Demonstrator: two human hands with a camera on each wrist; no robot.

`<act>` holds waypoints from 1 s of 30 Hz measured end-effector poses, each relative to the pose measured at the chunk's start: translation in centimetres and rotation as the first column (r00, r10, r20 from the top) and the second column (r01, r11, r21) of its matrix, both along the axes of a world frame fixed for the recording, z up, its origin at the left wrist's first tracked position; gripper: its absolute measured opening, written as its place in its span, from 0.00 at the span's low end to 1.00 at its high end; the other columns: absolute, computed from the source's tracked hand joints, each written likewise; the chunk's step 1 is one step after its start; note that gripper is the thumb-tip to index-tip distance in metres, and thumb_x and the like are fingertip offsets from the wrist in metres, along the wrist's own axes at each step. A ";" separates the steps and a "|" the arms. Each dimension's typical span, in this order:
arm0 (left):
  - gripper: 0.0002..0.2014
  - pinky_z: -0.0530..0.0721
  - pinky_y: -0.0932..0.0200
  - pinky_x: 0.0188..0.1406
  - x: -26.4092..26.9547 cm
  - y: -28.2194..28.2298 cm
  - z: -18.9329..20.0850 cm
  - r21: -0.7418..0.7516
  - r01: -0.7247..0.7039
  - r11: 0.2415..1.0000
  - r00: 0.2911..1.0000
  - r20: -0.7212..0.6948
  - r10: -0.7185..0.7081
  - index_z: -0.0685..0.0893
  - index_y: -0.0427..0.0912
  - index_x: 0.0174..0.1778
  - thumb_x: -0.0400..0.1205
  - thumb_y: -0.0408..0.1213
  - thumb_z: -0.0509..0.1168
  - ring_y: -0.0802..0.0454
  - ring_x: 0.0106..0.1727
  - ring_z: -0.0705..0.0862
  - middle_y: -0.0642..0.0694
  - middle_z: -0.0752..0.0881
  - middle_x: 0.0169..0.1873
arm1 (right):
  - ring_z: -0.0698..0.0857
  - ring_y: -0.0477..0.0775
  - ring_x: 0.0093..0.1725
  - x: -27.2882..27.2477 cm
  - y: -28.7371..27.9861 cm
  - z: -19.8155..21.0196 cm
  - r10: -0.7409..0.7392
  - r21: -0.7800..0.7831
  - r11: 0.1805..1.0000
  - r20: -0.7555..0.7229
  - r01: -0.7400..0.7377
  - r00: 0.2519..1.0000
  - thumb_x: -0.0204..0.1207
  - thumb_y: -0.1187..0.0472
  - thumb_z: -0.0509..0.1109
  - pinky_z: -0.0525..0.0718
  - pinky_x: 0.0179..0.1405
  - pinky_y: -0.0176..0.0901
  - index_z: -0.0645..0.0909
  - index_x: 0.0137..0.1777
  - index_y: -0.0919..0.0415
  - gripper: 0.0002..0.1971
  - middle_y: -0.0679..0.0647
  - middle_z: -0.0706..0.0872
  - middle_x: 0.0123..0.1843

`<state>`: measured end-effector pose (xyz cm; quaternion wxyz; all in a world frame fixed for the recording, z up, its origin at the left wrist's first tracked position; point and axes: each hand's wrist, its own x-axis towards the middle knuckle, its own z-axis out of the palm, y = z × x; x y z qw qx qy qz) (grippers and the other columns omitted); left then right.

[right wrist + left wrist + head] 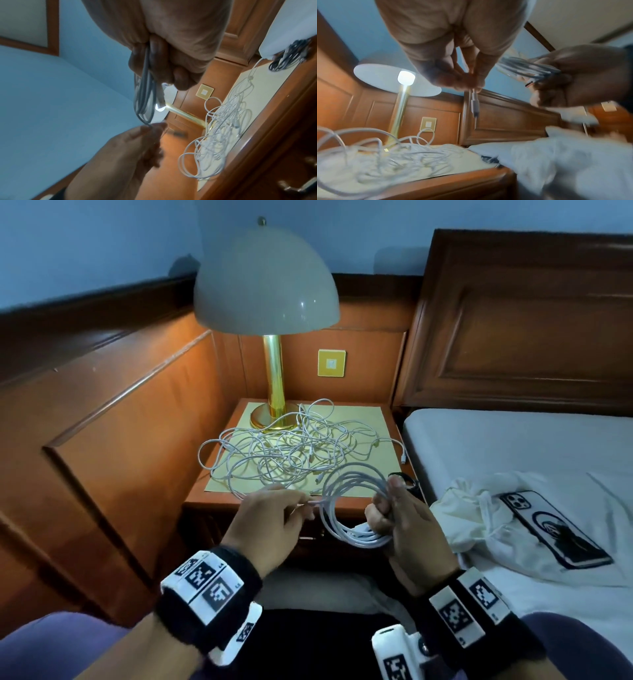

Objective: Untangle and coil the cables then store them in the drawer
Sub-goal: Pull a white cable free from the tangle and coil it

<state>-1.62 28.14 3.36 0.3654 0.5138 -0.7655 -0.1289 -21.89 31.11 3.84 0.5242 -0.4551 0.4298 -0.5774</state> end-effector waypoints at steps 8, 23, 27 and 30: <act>0.19 0.87 0.46 0.55 -3.3 4.2 7.8 0.306 0.514 0.801 0.511 -0.859 0.000 0.89 0.28 0.56 0.84 0.22 0.51 0.37 0.53 0.89 0.28 0.91 0.52 | 0.66 0.46 0.25 0.8 1.8 5.6 -0.179 -0.128 0.979 -0.188 0.157 0.966 0.88 0.42 0.53 0.65 0.35 0.51 0.71 0.25 0.49 0.28 0.45 0.68 0.22; 0.12 0.81 0.65 0.37 -6.5 -7.0 2.1 0.341 0.483 0.807 0.671 -0.736 -0.091 0.76 0.39 0.45 0.78 0.20 0.70 0.57 0.35 0.84 0.49 0.79 0.33 | 0.72 0.43 0.24 -1.8 -9.3 1.8 -0.295 -0.177 0.954 -0.408 0.242 0.864 0.88 0.44 0.52 0.72 0.28 0.35 0.70 0.32 0.62 0.27 0.46 0.71 0.23; 0.18 0.91 0.49 0.40 -8.1 -11.8 -2.7 0.460 0.375 0.805 0.828 -0.557 -0.067 0.85 0.45 0.56 0.73 0.34 0.81 0.44 0.37 0.85 0.47 0.84 0.40 | 0.74 0.42 0.24 -3.6 -11.8 -2.7 -0.293 -0.011 0.947 -0.436 0.320 0.851 0.76 0.31 0.52 0.72 0.32 0.39 0.71 0.31 0.54 0.27 0.43 0.75 0.23; 0.22 0.91 0.47 0.38 -9.4 -15.0 -3.4 0.559 0.364 0.745 0.841 -0.541 -0.005 0.85 0.48 0.55 0.68 0.41 0.83 0.45 0.32 0.84 0.45 0.83 0.35 | 0.74 0.41 0.25 -5.0 -13.8 -3.6 -0.309 0.031 0.933 -0.439 0.359 0.843 0.75 0.29 0.50 0.71 0.34 0.41 0.72 0.34 0.52 0.27 0.45 0.76 0.27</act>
